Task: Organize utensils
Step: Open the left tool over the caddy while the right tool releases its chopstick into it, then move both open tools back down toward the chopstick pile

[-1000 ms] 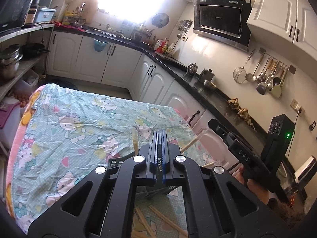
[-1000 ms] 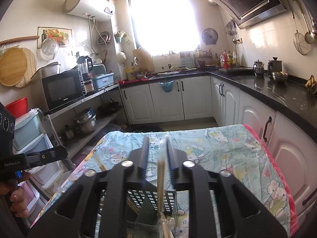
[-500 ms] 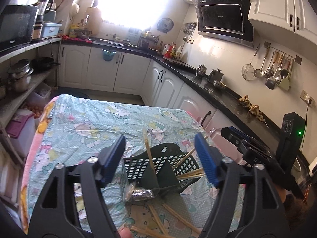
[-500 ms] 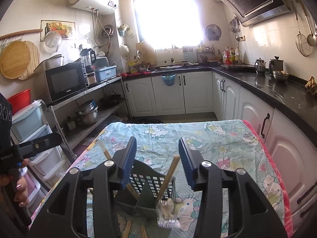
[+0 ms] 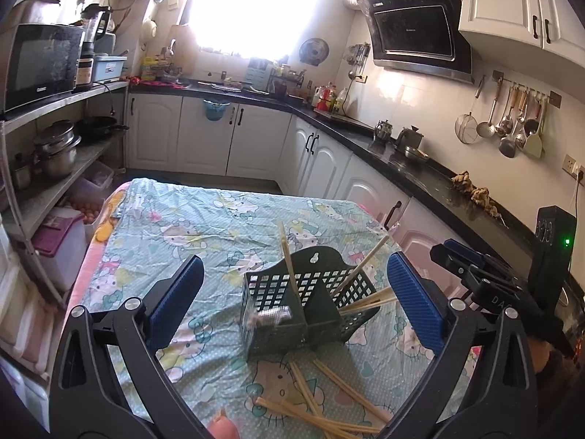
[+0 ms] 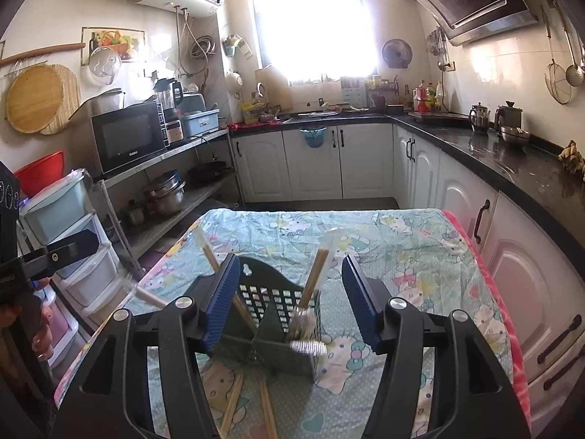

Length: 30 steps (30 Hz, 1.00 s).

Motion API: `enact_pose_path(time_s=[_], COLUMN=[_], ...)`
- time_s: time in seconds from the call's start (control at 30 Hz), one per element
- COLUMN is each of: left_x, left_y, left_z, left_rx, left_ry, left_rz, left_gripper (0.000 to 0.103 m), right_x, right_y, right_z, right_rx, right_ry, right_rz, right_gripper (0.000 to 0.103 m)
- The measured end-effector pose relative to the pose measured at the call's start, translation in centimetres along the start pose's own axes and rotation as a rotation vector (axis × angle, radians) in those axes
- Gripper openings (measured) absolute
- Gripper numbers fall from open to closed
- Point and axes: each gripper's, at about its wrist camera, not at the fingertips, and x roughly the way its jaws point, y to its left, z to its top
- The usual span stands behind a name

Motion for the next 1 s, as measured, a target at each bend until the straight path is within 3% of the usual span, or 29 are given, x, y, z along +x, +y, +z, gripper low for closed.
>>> enact_pose_path(time_s=[0.47,1.0], left_x=[-1.9,-1.7], left_y=[0.0,1.7], left_z=[-2.2,-6.5], left_rx=[-0.009,-0.022], left_ry=[-0.018,0.066], left_rz=[0.029,0.096], left_gripper=[0.093,0.093], right_x=[-1.9,-0.6], right_y=[1.7,4.8], right_z=[-2.9,-7.4], right_rx=[-0.051,-0.125], right_ry=[0.045,0.164], right_rz=[0.042,0.103], right_gripper=[0.058,0.057])
